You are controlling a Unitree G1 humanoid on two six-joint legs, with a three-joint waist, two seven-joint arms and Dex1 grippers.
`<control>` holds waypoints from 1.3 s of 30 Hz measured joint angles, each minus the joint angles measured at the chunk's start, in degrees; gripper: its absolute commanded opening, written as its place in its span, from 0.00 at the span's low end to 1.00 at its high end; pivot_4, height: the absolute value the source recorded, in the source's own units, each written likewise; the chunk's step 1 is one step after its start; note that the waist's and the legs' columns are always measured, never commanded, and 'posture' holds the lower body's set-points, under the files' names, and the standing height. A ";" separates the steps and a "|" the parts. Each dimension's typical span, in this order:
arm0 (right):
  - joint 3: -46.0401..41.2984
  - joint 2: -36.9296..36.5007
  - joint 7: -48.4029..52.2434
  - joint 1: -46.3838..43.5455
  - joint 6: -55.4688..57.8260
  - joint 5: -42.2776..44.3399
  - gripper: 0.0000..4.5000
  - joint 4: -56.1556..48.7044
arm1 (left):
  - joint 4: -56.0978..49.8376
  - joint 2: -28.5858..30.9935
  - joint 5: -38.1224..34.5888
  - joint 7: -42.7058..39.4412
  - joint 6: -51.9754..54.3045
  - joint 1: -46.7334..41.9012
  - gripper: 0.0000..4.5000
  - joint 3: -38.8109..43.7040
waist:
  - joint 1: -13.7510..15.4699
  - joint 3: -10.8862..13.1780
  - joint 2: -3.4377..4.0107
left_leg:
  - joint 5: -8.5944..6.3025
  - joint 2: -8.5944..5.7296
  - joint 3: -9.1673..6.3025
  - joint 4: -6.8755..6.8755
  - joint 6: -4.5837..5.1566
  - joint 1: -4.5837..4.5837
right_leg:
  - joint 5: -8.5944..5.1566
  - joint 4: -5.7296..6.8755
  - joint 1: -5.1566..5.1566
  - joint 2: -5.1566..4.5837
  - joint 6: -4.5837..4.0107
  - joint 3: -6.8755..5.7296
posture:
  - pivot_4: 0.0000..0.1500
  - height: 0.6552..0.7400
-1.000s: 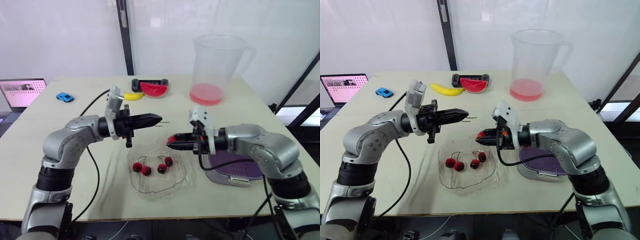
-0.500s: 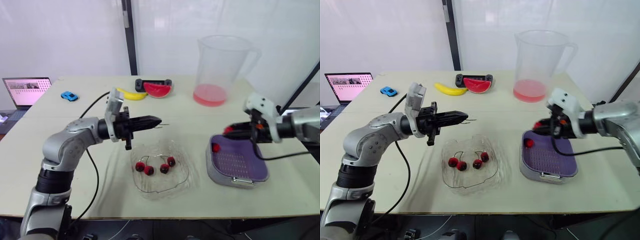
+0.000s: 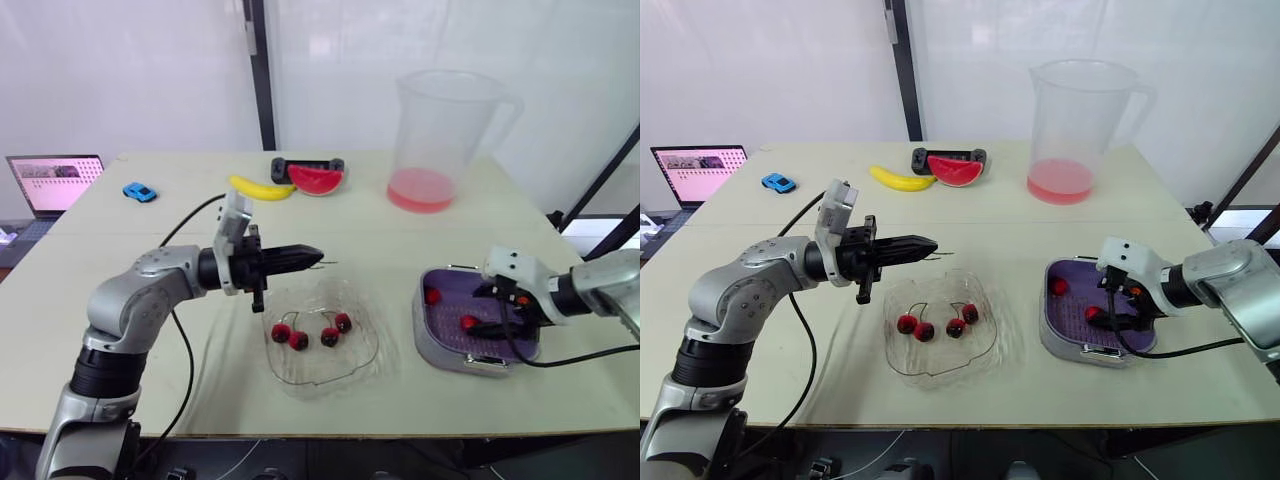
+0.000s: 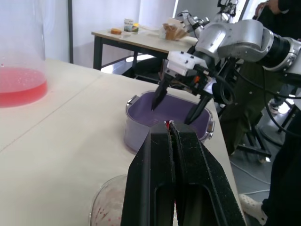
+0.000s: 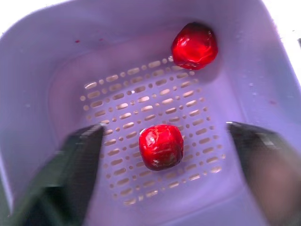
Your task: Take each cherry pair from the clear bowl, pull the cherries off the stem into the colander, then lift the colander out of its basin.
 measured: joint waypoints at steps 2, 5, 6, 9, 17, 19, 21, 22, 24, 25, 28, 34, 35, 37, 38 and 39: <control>-3.62 -0.07 1.00 -0.94 1.37 2.07 0.98 1.03 | -0.01 0.08 0.01 0.01 -0.02 0.01 0.00 0.01 | -0.05 0.00 0.00 | 0.00 0.00 0.00 0.00 0.00 0.00 | 0.00 0.00 0.00 0.00 0.00 0.00 | 1.00 1.00; -11.43 -0.30 2.64 -3.49 5.52 7.35 0.98 2.53 | -0.17 0.22 -0.13 0.53 0.00 0.21 0.00 0.28 | -0.04 0.01 0.01 | 0.00 0.01 -0.01 -0.01 0.00 0.00 | 0.00 0.00 0.00 0.01 0.00 0.00 | 1.00 1.00; -13.82 -0.91 3.47 -3.92 6.60 9.03 0.98 2.66 | -0.32 0.33 -0.21 0.82 0.04 0.57 0.00 0.88 | -0.02 0.01 0.01 | -0.01 0.02 -0.01 -0.02 0.01 0.00 | 0.00 0.00 0.00 0.01 0.00 -0.01 | 1.00 1.00; -18.05 -1.85 5.15 -4.74 8.50 12.81 0.98 2.65 | -0.56 1.23 -1.01 2.39 0.59 2.04 0.00 3.76 | -0.05 0.01 0.01 | -0.01 0.02 -0.01 0.00 0.02 0.02 | 0.00 -0.02 0.06 0.01 0.00 -0.02 | 1.00 1.00; -14.54 10.56 3.73 -14.93 14.85 24.66 0.98 -3.15 | -4.86 4.32 -5.40 7.97 3.37 11.34 0.00 12.41 | -0.42 0.00 0.03 | -0.03 0.12 -0.03 -0.04 0.03 0.08 | 0.00 0.00 0.04 0.02 0.00 0.00 | 1.00 1.00; -11.82 13.37 2.63 -15.57 14.98 24.73 0.98 -4.11 | -6.75 5.97 -6.68 9.26 4.47 15.95 0.00 15.50 | -0.22 0.00 0.02 | -0.02 0.12 -0.04 -0.02 0.02 0.06 | 0.00 0.00 0.04 -0.05 0.00 0.01 | 1.00 1.00; -9.70 16.48 1.66 -16.10 15.06 24.89 0.98 -4.65 | -8.38 7.66 -7.62 10.21 5.30 21.48 0.00 18.99 | 0.03 0.00 0.02 | -0.02 0.12 -0.05 0.02 0.02 0.04 | 0.00 -0.01 0.06 -0.07 0.00 0.00 | 1.00 1.00; -9.03 17.30 1.45 -16.24 15.10 25.11 0.98 -4.86 | -8.63 8.19 -7.67 10.68 5.56 23.31 0.00 19.92 | 0.17 0.00 0.02 | -0.02 0.10 -0.06 0.01 0.01 0.04 | 0.00 -0.01 0.06 -0.08 0.00 -0.01 | 1.00 1.00; -7.59 19.26 0.84 -17.03 15.07 25.17 0.98 -5.00 | -9.17 9.28 -7.28 12.06 5.96 27.81 0.00 21.17 | 0.20 0.00 0.02 | -0.01 0.10 -0.07 0.01 0.01 0.04 | 0.00 -0.02 0.07 -0.08 0.00 -0.01 | 1.00 1.00; -6.96 20.05 0.41 -17.40 15.10 25.10 0.98 -4.86 | -9.57 9.33 -6.87 12.98 6.29 29.79 0.00 21.52 | 0.24 0.00 0.02 | -0.01 0.10 -0.09 0.01 0.01 0.04 | 0.00 -0.02 0.08 -0.08 0.00 -0.03 | 1.00 1.00; -4.90 21.47 -0.60 -18.40 14.74 24.20 0.98 -4.31 | -10.07 8.05 -5.14 15.57 5.78 35.29 0.00 21.72 | 0.10 0.00 0.02 | -0.02 0.09 -0.07 0.00 0.01 0.06 | 0.00 -0.02 0.08 -0.10 0.00 -0.02 | 1.00 1.00; -2.55 22.26 -0.73 -18.36 14.46 23.41 1.00 -4.95 | -5.12 5.10 0.51 20.06 3.60 40.30 0.21 20.88 | 0.20 0.00 0.02 | -0.01 0.09 -0.08 -0.03 0.00 0.06 | 0.00 -0.03 0.08 -0.08 -0.01 -0.04 | 1.00 1.00; -2.51 22.27 -0.68 -18.36 14.51 23.51 1.00 -5.34 | -4.27 4.96 1.28 20.48 2.90 40.24 0.33 20.78 | 0.16 -0.01 0.01 | -0.02 0.09 -0.07 -0.02 0.00 0.06 | 0.00 -0.03 0.08 -0.09 -0.01 -0.03 | 1.00 1.00; -2.32 22.32 -0.69 -18.36 14.69 23.54 1.00 -6.24 | -2.78 4.77 2.49 20.72 1.87 40.09 0.57 20.78 | 0.11 -0.01 0.01 | -0.02 0.08 -0.07 -0.03 0.00 0.06 | 0.00 -0.03 0.06 -0.09 -0.01 -0.03 | 1.00 1.00; -2.09 22.34 -0.69 -18.36 14.93 23.59 1.00 -6.67 | -2.51 4.71 2.69 20.72 1.65 40.08 0.69 20.79 | 0.08 -0.01 0.01 | -0.02 0.09 -0.07 -0.03 0.00 0.06 | 0.00 -0.03 0.05 -0.07 -0.01 -0.03 | 1.00 1.00; -1.91 22.37 -0.69 -18.36 15.21 23.77 1.00 -7.06 | -2.41 4.67 2.83 20.66 1.50 40.08 0.80 20.78 | 0.06 -0.01 0.01 | -0.02 0.10 -0.07 -0.03 0.00 0.06 | 0.00 -0.03 0.05 -0.07 -0.01 -0.03 | 1.00 1.00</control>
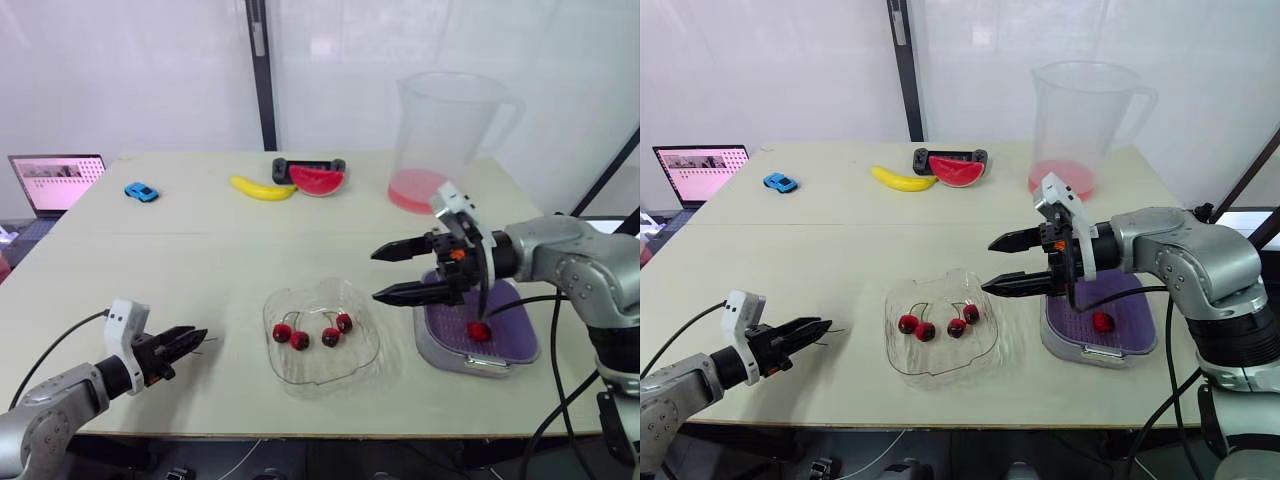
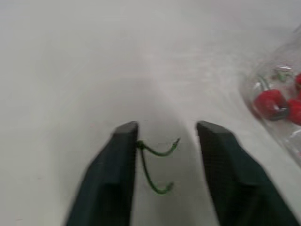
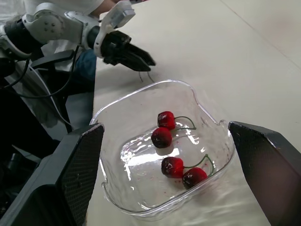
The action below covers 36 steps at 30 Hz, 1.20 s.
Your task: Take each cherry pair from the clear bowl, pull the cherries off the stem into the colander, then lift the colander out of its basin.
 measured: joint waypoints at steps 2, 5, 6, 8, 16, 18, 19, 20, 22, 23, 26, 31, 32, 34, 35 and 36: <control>0.14 0.12 -0.01 0.00 0.57 0.83 1.00 -1.01 | 0.09 0.00 0.10 -0.07 -0.17 0.00 0.98 0.06 | -0.03 0.00 0.00 | 0.00 0.01 0.00 0.00 0.00 0.00 | 0.00 0.00 0.00 0.00 0.00 0.00 | 1.00 1.00; 0.14 0.17 -0.17 -0.02 1.03 1.46 1.00 -1.82 | 0.09 0.01 0.08 -0.29 -0.24 0.08 0.98 0.29 | 0.00 0.00 0.00 | 0.00 0.00 0.00 0.00 0.00 0.00 | 0.00 0.00 0.00 -0.01 0.00 0.00 | 1.00 1.00; 0.13 0.16 -0.22 -0.02 1.14 1.52 1.00 -1.86 | 0.09 0.06 0.08 -0.55 -0.34 0.21 0.98 0.43 | 0.00 0.00 0.00 | 0.00 0.00 0.00 0.00 0.00 0.00 | 0.00 0.00 0.00 -0.01 0.00 0.01 | 1.00 1.00; 0.12 0.09 -0.21 -0.02 1.25 1.56 1.00 -1.85 | 0.11 0.42 -0.03 -1.34 -0.52 0.33 0.98 1.03 | 0.00 0.00 0.00 | 0.00 0.00 0.00 0.00 0.00 0.00 | 0.00 0.00 0.00 -0.01 0.00 0.00 | 1.00 1.00; -1.43 -3.60 0.19 -1.13 1.40 1.39 1.00 0.31 | -1.13 4.14 -6.03 -7.55 -1.56 -2.23 0.98 7.70 | 0.23 0.01 -0.01 | 0.00 0.00 -0.01 0.00 0.00 -0.04 | 0.00 -0.03 0.01 -0.06 -0.01 -0.03 | 1.00 1.00; -2.09 -5.41 0.56 -1.14 1.37 1.28 1.00 0.74 | -2.54 5.96 -8.11 -8.92 -1.67 -5.34 0.98 8.60 | 0.31 0.01 -0.02 | 0.00 -0.02 -0.01 0.00 0.00 -0.04 | 0.00 -0.07 0.04 -0.09 -0.01 -0.07 | 1.00 1.00; -2.32 -6.41 0.84 -1.08 1.17 0.97 1.00 0.93 | -3.71 7.16 -9.20 -9.73 -1.65 -7.24 0.98 8.56 | 0.24 0.01 -0.02 | 0.00 -0.03 0.00 0.00 0.00 -0.03 | 0.00 -0.10 0.06 -0.10 -0.01 -0.06 | 1.00 1.00; -2.45 -7.70 1.19 -0.64 0.61 0.29 1.00 1.14 | -5.11 8.88 -10.10 -11.03 -1.44 -9.36 0.98 7.94 | 0.18 0.01 -0.02 | 0.00 -0.03 0.01 0.00 0.00 -0.03 | 0.00 -0.10 0.06 -0.10 0.00 -0.06 | 1.00 1.00; -2.45 -9.51 1.69 0.18 -0.21 -0.93 1.00 1.80 | -7.32 12.22 -10.70 -13.82 -1.26 -11.47 0.98 6.26 | -0.08 0.00 0.00 | -0.01 -0.04 0.07 -0.05 0.01 -0.02 | 0.00 -0.15 0.05 -0.10 0.00 -0.04 | 1.00 1.00; -2.28 -10.63 1.87 0.84 -0.36 -1.76 1.00 2.11 | -8.44 14.41 -10.82 -16.05 -1.21 -12.09 0.98 4.83 | -0.16 0.01 0.03 | -0.01 -0.05 0.08 -0.08 0.01 -0.02 | 0.00 -0.15 0.03 -0.09 0.00 -0.03 | 1.00 1.00; -1.95 -11.50 2.22 2.04 -0.70 -2.73 1.00 2.08 | -9.58 17.75 -11.59 -20.80 -0.66 -13.23 0.98 1.42 | -0.66 0.02 0.07 | -0.01 -0.02 0.16 -0.18 0.01 0.03 | 0.00 -0.14 -0.04 0.07 -0.01 0.05 | 1.00 1.00; -0.43 -11.34 2.87 1.88 -5.06 -5.34 1.00 -0.97 | -10.13 22.32 -11.66 -26.01 -0.76 -16.88 0.98 -1.51 | -0.57 0.03 0.10 | -0.01 0.00 0.16 -0.20 0.01 0.03 | 0.00 -0.13 -0.06 0.09 -0.01 0.07 | 1.00 1.00; 0.32 -11.12 2.86 1.43 -6.08 -6.16 1.00 -1.72 | -10.08 22.48 -11.65 -26.41 -0.78 -17.22 0.98 -1.66 | -0.56 0.03 0.10 | -0.01 -0.01 0.16 -0.19 0.01 0.03 | 0.00 -0.14 -0.06 0.09 -0.01 0.07 | 1.00 1.00; 3.34 -9.07 2.54 -1.56 -7.52 -8.48 1.00 -2.68 | -9.17 22.61 -11.39 -27.62 -0.93 -17.83 0.98 -2.12 | -0.64 0.03 0.10 | -0.01 0.00 0.16 -0.19 0.01 0.03 | 0.00 -0.13 -0.06 0.10 -0.01 0.06 | 1.00 1.00; 5.21 -6.88 1.65 -3.90 -7.47 -9.54 1.00 -3.20 | -8.55 22.89 -10.53 -27.93 -1.17 -18.17 0.98 -3.06 | -0.78 0.03 0.10 | 0.00 0.00 0.15 -0.19 0.00 0.05 | 0.00 -0.12 -0.07 0.11 -0.01 0.07 | 1.00 1.00; 7.26 -4.50 0.66 -6.28 -6.67 -10.31 1.00 -3.58 | -7.80 23.19 -9.02 -28.27 -1.98 -18.25 0.98 -3.99 | -0.91 0.03 0.10 | 0.00 0.00 0.14 -0.21 0.00 0.04 | 0.00 -0.10 -0.08 0.12 -0.01 0.07 | 1.00 1.00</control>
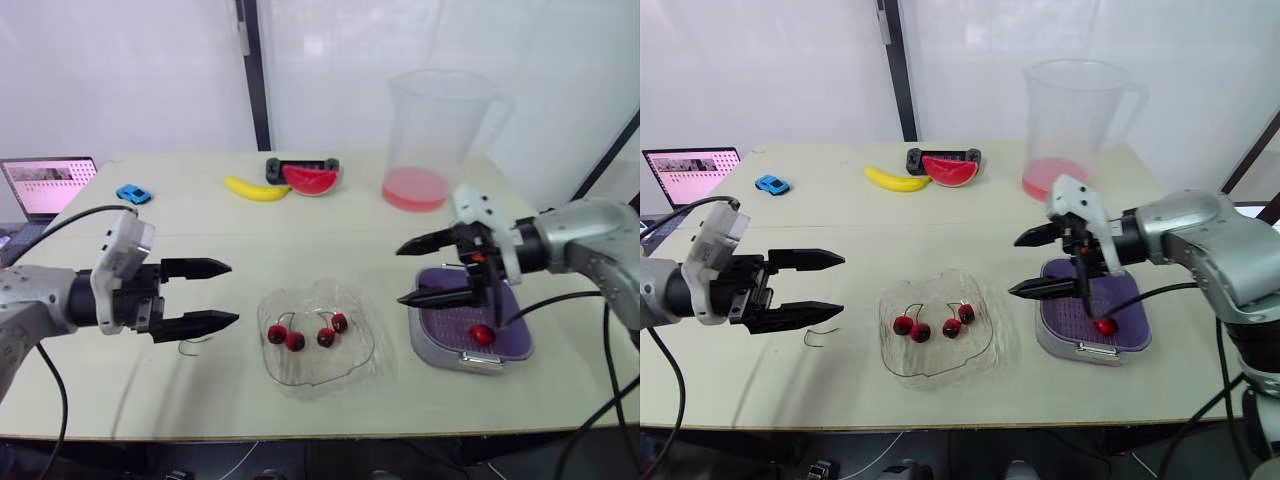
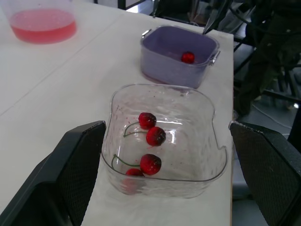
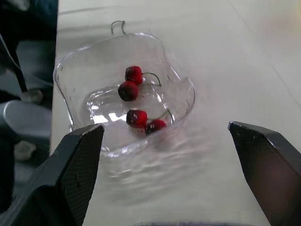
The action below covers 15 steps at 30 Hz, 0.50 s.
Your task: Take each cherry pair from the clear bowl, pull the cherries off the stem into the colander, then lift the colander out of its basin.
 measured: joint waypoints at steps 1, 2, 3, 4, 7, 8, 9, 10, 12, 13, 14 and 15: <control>1.79 2.21 -1.06 -2.02 1.07 -0.54 1.00 -0.04 | 0.84 0.04 1.57 -0.31 -1.03 0.02 0.98 -0.62 | -0.13 0.00 0.00 | 0.01 0.00 -0.02 0.00 -0.01 -0.01 | 0.00 0.03 -0.03 0.00 0.00 -0.01 | 1.00 1.00; 4.38 5.01 -2.40 -4.73 3.47 -1.35 1.00 0.32 | 2.21 0.04 3.13 -0.74 -2.28 0.19 0.98 -1.24 | -0.40 0.00 0.00 | 0.01 -0.01 -0.01 0.00 -0.02 -0.01 | 0.00 0.07 -0.05 -0.01 0.00 0.00 | 1.00 1.00; 7.15 7.73 -3.62 -7.33 6.06 -2.04 1.00 0.60 | 3.26 0.01 4.39 -0.92 -3.27 0.18 0.98 -1.75 | -0.62 0.00 -0.01 | 0.03 -0.01 -0.04 -0.01 -0.05 -0.09 | 0.00 0.09 -0.15 -0.02 0.00 0.00 | 1.00 1.00; 9.89 9.60 -4.46 -9.46 8.44 -2.70 1.00 0.75 | 4.08 -0.25 5.07 -1.20 -4.05 0.13 0.98 -2.12 | -0.77 0.01 -0.01 | 0.03 0.01 -0.06 -0.01 -0.05 -0.14 | 0.00 0.13 -0.23 -0.02 0.00 0.00 | 1.00 1.00; 15.80 12.03 -6.08 -13.12 13.42 -4.79 1.00 1.70 | 4.98 -0.83 6.20 -1.69 -5.28 0.21 0.98 -2.18 | -0.44 0.01 -0.06 | 0.02 -0.02 -0.13 0.00 -0.04 -0.20 | 0.00 0.13 -0.24 -0.15 0.00 -0.06 | 1.00 1.00; 16.57 12.84 -6.69 -13.97 15.34 -4.89 1.00 2.19 | 4.90 -0.95 6.23 -1.71 -5.51 0.38 0.98 -2.08 | -0.44 0.01 -0.06 | 0.02 -0.05 -0.11 0.00 -0.04 -0.21 | 0.00 0.13 -0.23 -0.20 0.00 -0.06 | 1.00 1.00; 17.50 15.49 -8.13 -15.78 19.67 -4.92 1.00 3.64 | 4.83 -1.34 6.26 -1.63 -5.58 0.76 0.98 -2.03 | -0.67 0.00 -0.06 | 0.03 -0.05 -0.08 0.02 -0.04 -0.19 | 0.00 0.13 -0.21 -0.21 0.00 -0.04 | 1.00 1.00; 18.29 17.34 -9.20 -16.77 21.85 -5.01 1.00 4.15 | 4.63 -1.92 6.25 -1.53 -5.60 0.87 0.98 -2.06 | -0.77 0.00 -0.06 | 0.04 -0.04 -0.09 0.01 -0.06 -0.18 | 0.00 0.15 -0.24 -0.19 0.00 -0.04 | 1.00 1.00; 19.92 20.64 -11.18 -17.35 25.26 -5.13 1.00 4.20 | 3.71 -2.66 6.14 -1.13 -5.56 2.05 0.98 -2.10 | -0.91 -0.01 -0.08 | 0.04 0.00 -0.15 -0.01 -0.06 -0.18 | 0.00 0.20 -0.27 -0.08 0.00 -0.06 | 1.00 1.00; 21.39 21.30 -11.98 -16.97 26.19 -5.18 1.00 3.84 | 3.54 -3.00 6.10 -0.72 -5.43 2.40 0.98 -2.08 | -0.86 -0.01 -0.08 | 0.04 0.01 -0.15 -0.04 -0.06 -0.18 | 0.00 0.22 -0.31 -0.09 0.00 -0.05 | 1.00 1.00; 22.76 21.94 -13.03 -16.11 27.00 -5.38 1.00 3.80 | 3.51 -3.02 6.13 -0.17 -5.20 2.76 0.98 -2.03 | -0.79 -0.01 -0.08 | 0.04 0.00 -0.17 -0.03 -0.06 -0.18 | 0.00 0.22 -0.30 -0.09 0.00 -0.06 | 1.00 1.00; 23.42 22.45 -13.91 -15.41 27.29 -5.76 1.00 3.80 | 3.51 -3.02 6.20 0.27 -5.06 2.93 0.98 -2.03 | -0.80 -0.01 -0.08 | 0.04 -0.01 -0.15 -0.03 -0.06 -0.18 | 0.00 0.22 -0.29 -0.12 0.00 -0.06 | 1.00 1.00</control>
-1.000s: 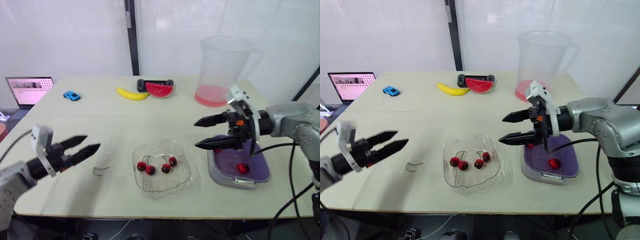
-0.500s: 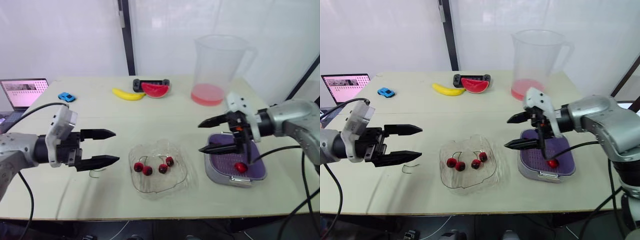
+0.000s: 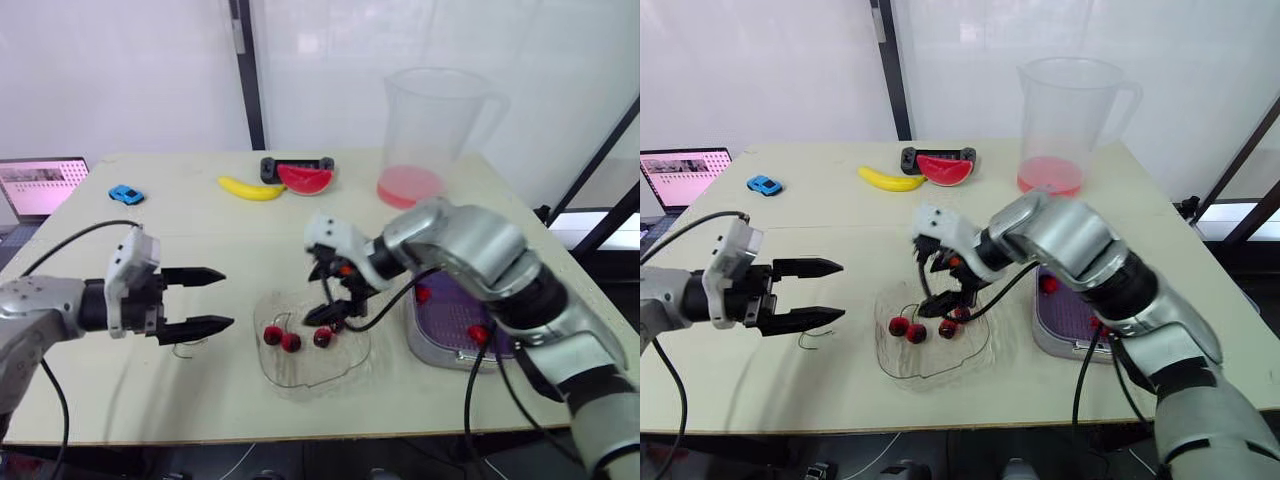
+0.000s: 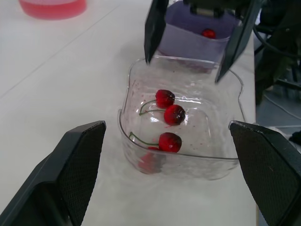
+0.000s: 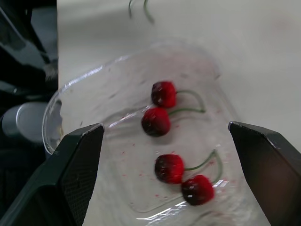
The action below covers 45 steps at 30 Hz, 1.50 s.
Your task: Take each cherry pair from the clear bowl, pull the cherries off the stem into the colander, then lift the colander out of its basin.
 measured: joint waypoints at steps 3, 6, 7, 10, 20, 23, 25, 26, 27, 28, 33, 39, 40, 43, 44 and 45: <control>1.50 2.80 -3.78 2.69 0.34 -1.45 1.00 0.03 | -0.09 0.00 0.28 0.89 0.10 0.52 0.98 0.01 | -0.12 0.00 0.00 | 0.00 -0.02 0.02 0.01 0.00 0.01 | 0.00 0.01 -0.01 0.01 0.00 0.01 | 1.00 1.00; 2.63 6.32 -7.88 5.58 0.69 -2.91 1.00 0.16 | -0.86 -0.06 0.13 1.43 0.88 1.51 0.98 0.06 | -0.18 0.00 0.00 | 0.00 -0.02 0.02 -0.01 -0.01 0.01 | 0.00 0.06 -0.06 0.03 0.00 0.02 | 1.00 1.00; 2.94 7.09 -8.77 6.02 0.70 -3.32 1.00 0.18 | -1.01 -0.06 -0.01 1.50 0.96 1.56 0.98 0.08 | -0.18 0.00 0.00 | 0.01 -0.02 0.02 -0.01 -0.01 0.01 | 0.00 0.06 -0.06 0.03 0.00 0.02 | 1.00 1.00; 3.98 9.31 -11.20 6.60 0.81 -4.06 1.00 0.69 | -1.37 -0.10 -0.32 1.98 1.27 1.56 0.98 0.08 | -0.14 0.00 0.00 | 0.01 -0.02 0.02 0.00 -0.02 0.02 | 0.00 0.06 -0.04 0.03 0.00 0.02 | 1.00 1.00; 4.45 13.11 -15.52 8.96 2.43 -5.09 1.00 3.49 | -2.41 -0.83 -2.85 4.93 4.29 0.99 0.98 0.86 | -0.21 -0.01 0.00 | 0.01 -0.03 0.02 -0.01 -0.03 0.02 | 0.00 0.06 -0.05 0.04 0.00 0.02 | 1.00 1.00; 4.80 13.77 -16.33 9.02 2.46 -5.66 0.82 4.70 | -2.63 -0.99 -3.86 5.78 5.09 0.94 1.00 1.38 | -0.17 -0.01 0.00 | 0.02 -0.04 0.01 -0.01 -0.03 0.02 | 0.00 0.06 -0.05 0.04 0.00 0.02 | 1.00 1.00; 5.11 14.02 -16.59 9.02 2.44 -5.84 0.60 5.54 | -2.64 -1.04 -4.00 5.96 5.17 0.94 1.00 1.65 | -0.18 -0.01 0.00 | 0.02 -0.04 0.02 0.00 -0.03 0.02 | 0.00 0.06 -0.05 0.04 0.00 0.02 | 1.00 1.00; 5.44 14.22 -16.63 9.02 2.40 -6.01 0.50 5.94 | -2.64 -1.04 -4.05 6.12 5.19 0.91 1.00 1.78 | -0.20 -0.01 0.00 | 0.02 -0.05 0.02 -0.01 -0.03 0.02 | 0.00 0.06 -0.05 0.04 0.00 0.02 | 1.00 1.00; 5.88 14.38 -16.64 9.02 2.35 -6.18 0.39 6.45 | -2.65 -1.11 -4.14 6.34 5.25 0.85 1.00 1.85 | -0.21 -0.01 0.00 | 0.02 -0.05 0.02 -0.01 -0.03 0.03 | 0.00 0.06 -0.05 0.04 0.00 0.02 | 1.00 1.00; 6.27 14.45 -16.64 9.02 2.25 -6.28 0.39 6.76 | -2.64 -1.33 -4.37 6.61 5.54 0.67 1.00 1.93 | -0.21 -0.01 0.00 | 0.02 -0.05 0.02 -0.01 -0.03 0.03 | 0.00 0.06 -0.05 0.04 0.00 0.02 | 1.00 1.00; 6.89 14.66 -16.61 8.72 1.72 -6.80 0.39 6.97 | -2.65 -1.46 -4.89 6.97 5.94 -0.01 1.00 1.93 | -0.21 -0.01 -0.01 | 0.02 -0.05 0.02 -0.01 -0.03 0.03 | 0.00 0.06 -0.05 0.05 0.00 0.02 | 1.00 1.00; 6.60 12.58 -15.66 7.74 1.61 -6.72 0.39 5.85 | -2.65 -1.81 -5.23 7.15 6.06 -0.24 1.00 1.96 | -0.17 -0.01 0.00 | 0.02 -0.05 0.01 -0.01 -0.03 0.03 | 0.00 0.06 -0.05 0.04 0.00 0.02 | 1.00 1.00; 6.24 11.74 -15.30 7.17 1.66 -6.62 0.39 4.88 | -2.65 -1.99 -5.36 7.28 6.17 -0.33 1.00 1.96 | -0.16 -0.01 0.00 | 0.02 -0.04 0.01 -0.01 -0.03 0.03 | 0.00 0.06 -0.05 0.04 0.00 0.02 | 1.00 1.00; 4.04 8.90 -13.97 5.31 1.86 -5.95 0.39 1.57 | -2.59 -2.64 -5.64 7.64 6.28 -1.12 1.00 2.00 | -0.15 -0.02 -0.01 | 0.01 -0.05 0.01 -0.01 -0.03 0.03 | 0.00 0.05 -0.04 0.04 0.00 0.02 | 1.00 1.00; 3.40 7.38 -13.27 4.87 1.87 -5.58 0.39 0.13 | -2.53 -2.79 -6.05 7.75 6.30 -1.43 1.00 2.12 | -0.14 -0.02 -0.01 | 0.01 -0.05 0.01 -0.01 -0.03 0.03 | 0.00 0.05 -0.04 0.04 0.00 0.02 | 1.00 1.00; 3.07 5.99 -12.61 4.82 1.37 -5.54 0.39 -0.95 | -2.34 -3.11 -6.31 7.86 6.36 -1.95 1.00 2.12 | -0.09 -0.02 -0.01 | 0.01 -0.05 0.01 -0.01 -0.02 0.03 | 0.00 0.05 -0.03 0.04 0.00 0.01 | 1.00 1.00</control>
